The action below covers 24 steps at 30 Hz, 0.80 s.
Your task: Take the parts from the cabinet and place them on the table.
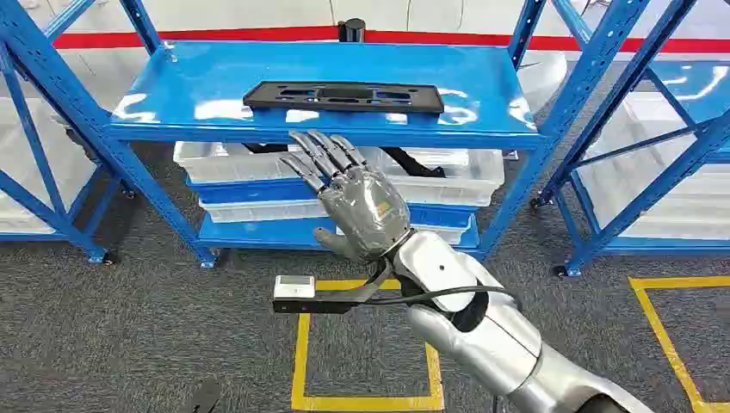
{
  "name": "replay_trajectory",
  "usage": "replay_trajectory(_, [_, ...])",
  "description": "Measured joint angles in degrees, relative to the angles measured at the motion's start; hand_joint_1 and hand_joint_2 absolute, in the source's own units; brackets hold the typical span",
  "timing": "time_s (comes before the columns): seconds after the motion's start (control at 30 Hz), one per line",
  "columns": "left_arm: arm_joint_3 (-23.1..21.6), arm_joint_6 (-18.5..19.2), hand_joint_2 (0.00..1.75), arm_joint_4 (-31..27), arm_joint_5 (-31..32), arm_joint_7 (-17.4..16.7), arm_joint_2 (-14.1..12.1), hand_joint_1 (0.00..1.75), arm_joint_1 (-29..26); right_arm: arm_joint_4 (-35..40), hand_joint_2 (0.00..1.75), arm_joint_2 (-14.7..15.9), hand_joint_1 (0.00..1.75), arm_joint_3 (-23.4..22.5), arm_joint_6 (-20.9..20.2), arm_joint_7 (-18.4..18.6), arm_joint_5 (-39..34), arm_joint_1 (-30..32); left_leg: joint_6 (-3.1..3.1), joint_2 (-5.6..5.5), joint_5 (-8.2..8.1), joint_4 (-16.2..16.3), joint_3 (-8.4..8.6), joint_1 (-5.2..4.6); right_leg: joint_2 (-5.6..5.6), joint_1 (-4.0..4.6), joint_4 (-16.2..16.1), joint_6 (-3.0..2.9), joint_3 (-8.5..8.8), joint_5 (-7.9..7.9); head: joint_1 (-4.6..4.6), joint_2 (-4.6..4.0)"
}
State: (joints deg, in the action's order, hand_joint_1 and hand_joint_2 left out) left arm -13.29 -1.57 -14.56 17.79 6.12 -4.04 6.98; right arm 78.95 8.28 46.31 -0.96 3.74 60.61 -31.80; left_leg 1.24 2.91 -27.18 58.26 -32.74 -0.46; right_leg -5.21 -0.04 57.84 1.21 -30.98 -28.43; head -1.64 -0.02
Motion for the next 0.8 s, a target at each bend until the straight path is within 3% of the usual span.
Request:
replay_trajectory(0.6, [0.0,-4.3,0.0,0.0,2.4,0.6,3.1,0.0,-2.4,-2.5,1.75,0.7,0.0,-0.6,-0.3,1.5,1.1,1.0,0.08,0.01,-0.07,0.1,-0.03,-0.15,0.0,-0.23,-0.1,0.13,0.0,0.09,0.0,0.0])
replay_trajectory(0.8, [1.1,-6.2,0.0,0.2,-0.7,2.8,3.3,0.0,-5.0,-2.5,1.75,1.1,0.0,-1.1,-0.3,1.4,1.4,1.8,0.72,-0.06,-0.29,0.3,-0.24,-0.57,-0.23,-0.59,-0.2,0.45,0.01,0.26,0.02,0.0])
